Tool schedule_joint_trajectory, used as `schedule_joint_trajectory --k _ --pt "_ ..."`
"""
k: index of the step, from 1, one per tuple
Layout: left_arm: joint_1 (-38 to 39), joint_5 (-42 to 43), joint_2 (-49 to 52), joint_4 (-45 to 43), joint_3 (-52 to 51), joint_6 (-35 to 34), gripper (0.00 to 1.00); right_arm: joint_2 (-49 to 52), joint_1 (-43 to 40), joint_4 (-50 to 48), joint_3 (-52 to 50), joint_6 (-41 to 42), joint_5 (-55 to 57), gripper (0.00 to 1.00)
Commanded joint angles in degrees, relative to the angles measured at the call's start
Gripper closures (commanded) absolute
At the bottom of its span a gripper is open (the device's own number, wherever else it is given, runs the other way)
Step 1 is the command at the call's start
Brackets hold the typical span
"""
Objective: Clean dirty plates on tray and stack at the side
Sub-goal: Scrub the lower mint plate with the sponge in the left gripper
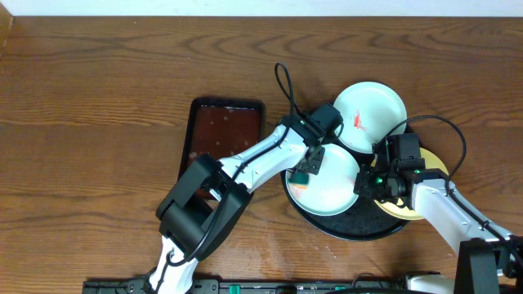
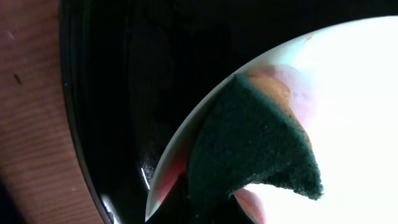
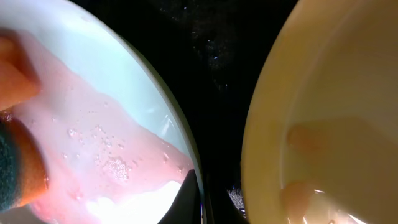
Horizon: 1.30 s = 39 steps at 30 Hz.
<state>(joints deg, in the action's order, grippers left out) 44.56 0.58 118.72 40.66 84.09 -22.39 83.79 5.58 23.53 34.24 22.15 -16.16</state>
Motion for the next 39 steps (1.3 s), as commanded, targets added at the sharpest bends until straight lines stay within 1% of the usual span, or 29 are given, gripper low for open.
schedule_joint_trajectory --k 1,2,4,7,9,13,15,17,20,23,27,29,31,35,37,39 --pt "-1.8 -2.1 1.2 -1.1 -0.6 2.2 0.92 1.2 0.1 0.1 -0.3 0.7 3.9 0.99" --pt "-1.8 2.8 1.2 -1.9 -0.6 2.2 0.92 1.2 0.1 0.1 -0.3 0.7 3.9 0.99" --pt "-1.7 16.4 1.3 -4.7 -0.8 1.2 0.92 1.2 0.1 0.1 -0.3 0.7 3.9 0.99" --pt "-0.4 30.1 1.5 -9.5 -1.4 0.7 0.92 1.2 0.1 0.1 -0.3 0.7 3.9 0.99" --pt "1.0 32.7 1.7 -10.8 -1.4 0.7 0.92 1.2 0.1 0.1 -0.3 0.7 3.9 0.99" --pt "3.8 32.8 1.9 -10.9 -1.4 1.1 0.92 1.2 0.1 0.3 -0.3 0.7 3.9 0.99" --pt "4.1 32.1 1.9 -10.5 -1.4 1.3 0.92 1.2 0.1 0.5 -0.3 0.8 3.9 0.99" --pt "3.7 30.3 1.9 -10.0 -1.4 1.0 0.92 1.2 0.1 0.6 -0.3 0.8 3.9 0.99" --pt "2.4 25.3 1.9 -8.5 -1.4 0.5 0.92 1.2 0.1 0.8 -0.3 0.8 3.9 0.99" --pt "1.0 13.7 1.9 -5.9 -1.4 -0.9 0.92 1.2 0.1 0.9 -0.3 0.8 3.9 0.99" --pt "0.8 -5.7 1.9 -3.1 -1.4 -0.8 0.92 1.2 0.1 0.9 -0.3 0.8 3.9 0.99" --pt "0.8 -12.7 1.9 -2.1 -1.3 -0.6 0.92 1.2 0.1 0.9 -0.3 0.8 3.9 0.99" --pt "0.8 -17.7 1.9 -1.2 -1.3 0.5 0.92 1.2 0.1 1.0 -0.3 0.8 3.9 0.99" --pt "0.8 -23.8 1.9 0.1 -0.9 4.5 0.92 1.2 0.1 0.9 -0.3 0.8 3.9 0.99" --pt "0.8 -24.5 1.9 -0.2 -0.7 7.9 0.92 1.2 0.1 0.9 -0.3 0.8 3.9 0.99" --pt "0.8 -23.8 1.9 -0.6 -0.7 8.5 0.92 1.2 0.1 0.9 -0.3 0.8 3.9 0.99"
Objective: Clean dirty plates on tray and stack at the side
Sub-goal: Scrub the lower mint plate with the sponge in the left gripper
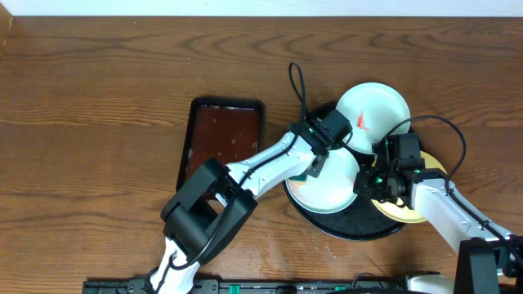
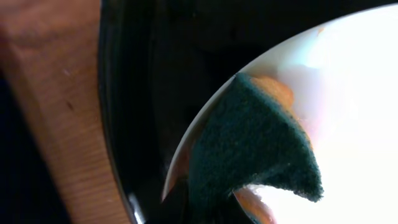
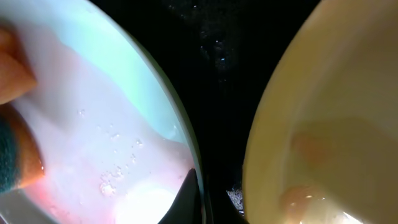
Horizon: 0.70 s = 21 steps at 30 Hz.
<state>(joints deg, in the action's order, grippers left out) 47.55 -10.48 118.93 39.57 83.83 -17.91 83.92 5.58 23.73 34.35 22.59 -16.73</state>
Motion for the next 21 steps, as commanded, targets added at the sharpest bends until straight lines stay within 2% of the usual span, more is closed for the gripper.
schedule_joint_trajectory --k 1,4,6,9,11,15,21 --pt "-2.2 -11.4 1.7 0.5 -0.4 4.0 0.92 1.1 0.1 0.7 -0.5 0.3 4.5 0.99" --pt "-2.2 0.6 1.7 -0.5 -0.5 3.8 0.92 1.1 0.1 0.7 -0.5 0.3 4.5 0.99" --pt "-2.2 11.9 1.7 -2.5 -0.7 3.2 0.92 1.1 0.1 0.7 -0.5 0.3 4.5 0.99" --pt "-2.1 28.7 2.1 -7.7 -1.8 -0.9 0.92 1.1 0.1 0.7 -0.5 0.3 4.5 0.99" --pt "-1.6 35.0 2.8 -9.9 -2.1 -3.0 0.92 1.1 0.1 0.7 -0.5 0.3 4.4 0.99" --pt "0.5 38.2 4.2 -10.3 -2.1 -3.6 0.93 1.1 0.1 0.7 -0.5 0.7 4.5 0.99" --pt "2.3 38.2 4.1 -10.1 -1.0 0.8 0.92 1.1 0.1 0.7 -0.5 0.7 4.5 0.99"
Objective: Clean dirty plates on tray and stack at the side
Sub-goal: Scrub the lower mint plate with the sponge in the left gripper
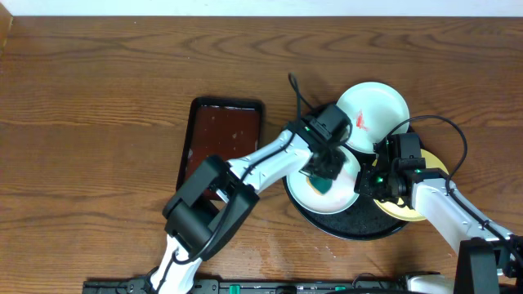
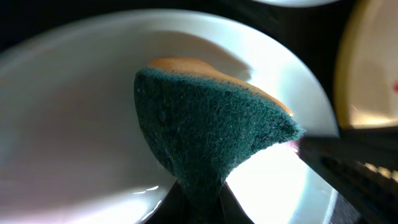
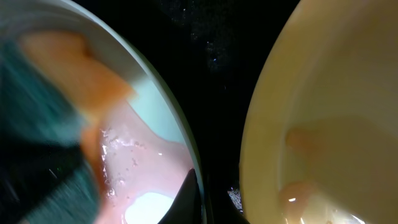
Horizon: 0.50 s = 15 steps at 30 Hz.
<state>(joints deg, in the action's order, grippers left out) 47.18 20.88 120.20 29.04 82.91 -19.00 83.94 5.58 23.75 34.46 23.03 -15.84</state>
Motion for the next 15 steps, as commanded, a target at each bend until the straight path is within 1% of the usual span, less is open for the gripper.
schedule_joint_trajectory --k 1,11,13,15 --pt "2.8 6.8 2.8 0.5 0.0 1.9 0.92 1.0 0.1 0.7 -0.6 0.3 3.6 0.99" --pt "2.7 6.1 2.8 0.5 0.0 2.5 0.92 1.0 0.1 0.7 -0.6 0.3 3.6 0.99" --pt "2.6 2.0 2.8 0.9 0.0 2.5 0.92 1.0 0.1 0.7 -0.6 0.3 3.6 0.99" --pt "2.6 -5.5 2.8 2.0 0.0 2.4 0.92 1.0 0.1 0.7 -0.6 0.3 3.6 0.99"
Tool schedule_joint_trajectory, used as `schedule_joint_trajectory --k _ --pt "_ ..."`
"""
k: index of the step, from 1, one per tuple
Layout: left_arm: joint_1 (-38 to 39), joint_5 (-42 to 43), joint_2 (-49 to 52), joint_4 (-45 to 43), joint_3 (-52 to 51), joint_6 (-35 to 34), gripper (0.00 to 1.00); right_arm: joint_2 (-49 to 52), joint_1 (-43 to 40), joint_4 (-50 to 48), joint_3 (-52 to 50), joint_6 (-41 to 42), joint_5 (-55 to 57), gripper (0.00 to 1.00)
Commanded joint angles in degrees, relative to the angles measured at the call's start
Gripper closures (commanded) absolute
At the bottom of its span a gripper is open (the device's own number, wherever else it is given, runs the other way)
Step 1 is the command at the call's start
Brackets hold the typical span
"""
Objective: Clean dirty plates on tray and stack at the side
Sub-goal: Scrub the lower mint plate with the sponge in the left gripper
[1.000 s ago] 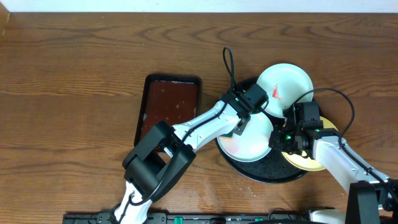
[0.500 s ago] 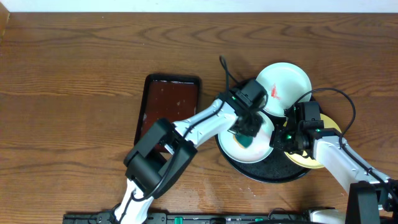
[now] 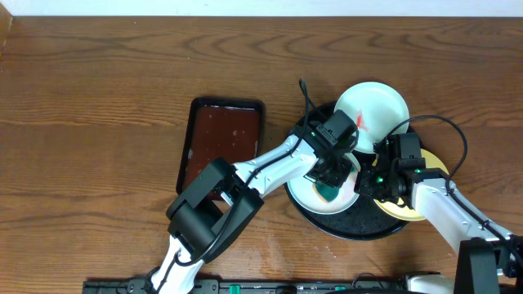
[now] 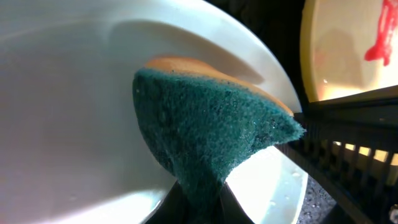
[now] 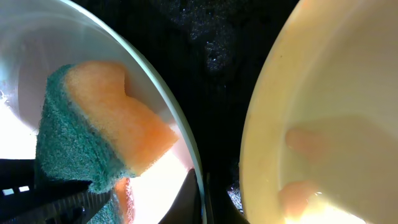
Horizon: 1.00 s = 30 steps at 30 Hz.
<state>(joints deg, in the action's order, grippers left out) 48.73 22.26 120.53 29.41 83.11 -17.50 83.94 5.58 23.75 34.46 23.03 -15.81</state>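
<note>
A white plate (image 3: 304,193) lies in the round black tray (image 3: 351,224). My left gripper (image 3: 331,181) is shut on a green and orange sponge (image 4: 205,130), which presses on the plate's right side near the rim (image 5: 168,118). My right gripper (image 5: 200,186) is shut on that rim, one finger inside and one outside. Pink film shows beside the sponge (image 5: 106,137). A second white plate (image 3: 377,106) with a red smear leans at the tray's back. A yellow plate (image 5: 336,124) with faint pink blotches sits right of my right gripper (image 3: 369,181).
A dark rectangular tray (image 3: 222,143) holding brownish liquid lies on the wooden table (image 3: 98,122) left of the round tray. The left arm reaches across from the front left; the right arm comes in from the front right.
The sponge has gone from the middle of the white plate to its right side, close to my right gripper. The right gripper still pinches the rim in the same place.
The sponge was first at the white plate's left rim, with a pink film over the plate. It was still there at the following moment, then at the plate's middle, and is now at the right rim. My right gripper held the rim throughout.
</note>
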Motion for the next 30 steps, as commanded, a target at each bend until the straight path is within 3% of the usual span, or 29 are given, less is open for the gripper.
schedule_joint_trajectory --k 1,9,12,20,30 --pt "1.1 -10.3 2.5 2.2 -0.2 0.7 0.92 1.0 0.1 0.7 -0.6 0.3 3.5 0.99" --pt "1.0 -38.3 2.5 11.2 3.3 -5.0 0.92 1.0 0.1 0.8 -0.6 0.3 3.5 0.99" --pt "0.8 -43.1 2.5 14.3 4.9 -6.0 0.92 1.0 0.1 0.9 -0.6 0.3 3.5 0.99" --pt "-2.2 -41.6 2.3 17.9 7.7 -8.8 0.92 1.0 0.1 1.0 -0.6 0.3 3.2 0.99" --pt "-5.5 -21.1 -9.1 20.7 9.9 -7.8 0.92 -4.0 0.1 2.0 -0.4 -0.2 1.5 0.99"
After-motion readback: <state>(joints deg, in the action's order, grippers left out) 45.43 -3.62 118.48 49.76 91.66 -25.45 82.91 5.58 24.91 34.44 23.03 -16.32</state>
